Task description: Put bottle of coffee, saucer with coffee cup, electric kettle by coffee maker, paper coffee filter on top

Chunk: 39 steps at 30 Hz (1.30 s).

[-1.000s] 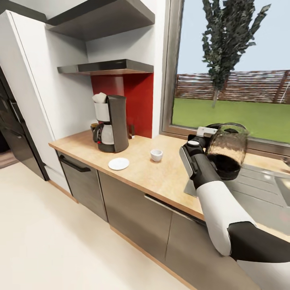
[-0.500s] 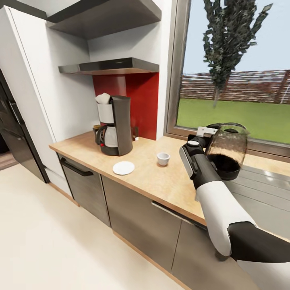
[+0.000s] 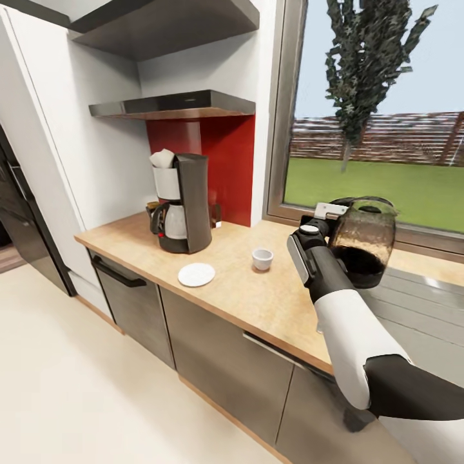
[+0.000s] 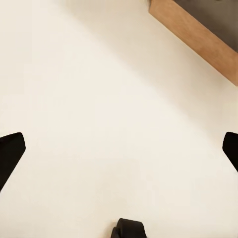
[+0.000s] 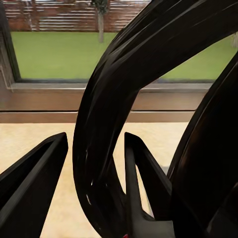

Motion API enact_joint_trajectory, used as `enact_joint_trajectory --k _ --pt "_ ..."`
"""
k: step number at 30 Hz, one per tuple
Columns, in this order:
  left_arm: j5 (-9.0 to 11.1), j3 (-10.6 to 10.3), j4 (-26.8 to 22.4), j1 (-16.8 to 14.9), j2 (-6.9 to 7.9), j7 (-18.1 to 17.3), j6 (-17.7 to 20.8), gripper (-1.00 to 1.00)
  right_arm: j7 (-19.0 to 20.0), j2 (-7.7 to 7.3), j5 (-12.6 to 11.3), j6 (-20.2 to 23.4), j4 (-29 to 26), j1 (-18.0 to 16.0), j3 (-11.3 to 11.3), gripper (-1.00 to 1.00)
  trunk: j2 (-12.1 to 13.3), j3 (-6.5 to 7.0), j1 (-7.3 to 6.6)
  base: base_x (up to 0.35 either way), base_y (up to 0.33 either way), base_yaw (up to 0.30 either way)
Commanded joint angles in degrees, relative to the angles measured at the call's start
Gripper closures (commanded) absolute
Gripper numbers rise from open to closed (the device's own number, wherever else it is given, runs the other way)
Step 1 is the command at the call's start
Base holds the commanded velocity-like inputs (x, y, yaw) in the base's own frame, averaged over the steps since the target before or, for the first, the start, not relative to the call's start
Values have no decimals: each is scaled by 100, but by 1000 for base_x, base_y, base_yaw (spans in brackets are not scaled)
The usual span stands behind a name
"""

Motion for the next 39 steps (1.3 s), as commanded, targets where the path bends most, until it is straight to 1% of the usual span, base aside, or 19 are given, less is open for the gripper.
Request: enact_joint_trajectory --k 1,6,12,17,22,30,39 --pt "60 -7 -4 2 3 -32 1 -100 -24 -1 11 42 -4 -5 18 100 -3 -5 1 56 0 0" --pt "60 -7 -4 2 2 -32 4 -100 -24 -1 11 42 -4 -5 18 100 -3 -5 1 57 3 0" --pt "60 -7 -4 2 2 -32 5 -100 -24 -1 11 42 -4 -5 18 100 -3 -5 1 219 48 0" --pt "60 -7 -4 2 2 -32 3 -100 -24 -1 11 42 -4 -5 18 100 -3 -5 1 93 28 0" --pt "60 -7 -4 2 3 -32 2 -100 -24 -1 11 42 -6 -5 18 100 -3 -5 1 191 161 0" --pt "60 -7 -4 2 6 -32 3 -100 -29 -1 11 42 -13 -5 26 100 -3 -5 1 82 78 0" --pt "60 -7 -4 2 8 -32 0 -100 -41 -1 11 50 -294 -5 60 100 -3 -5 1 156 137 0"
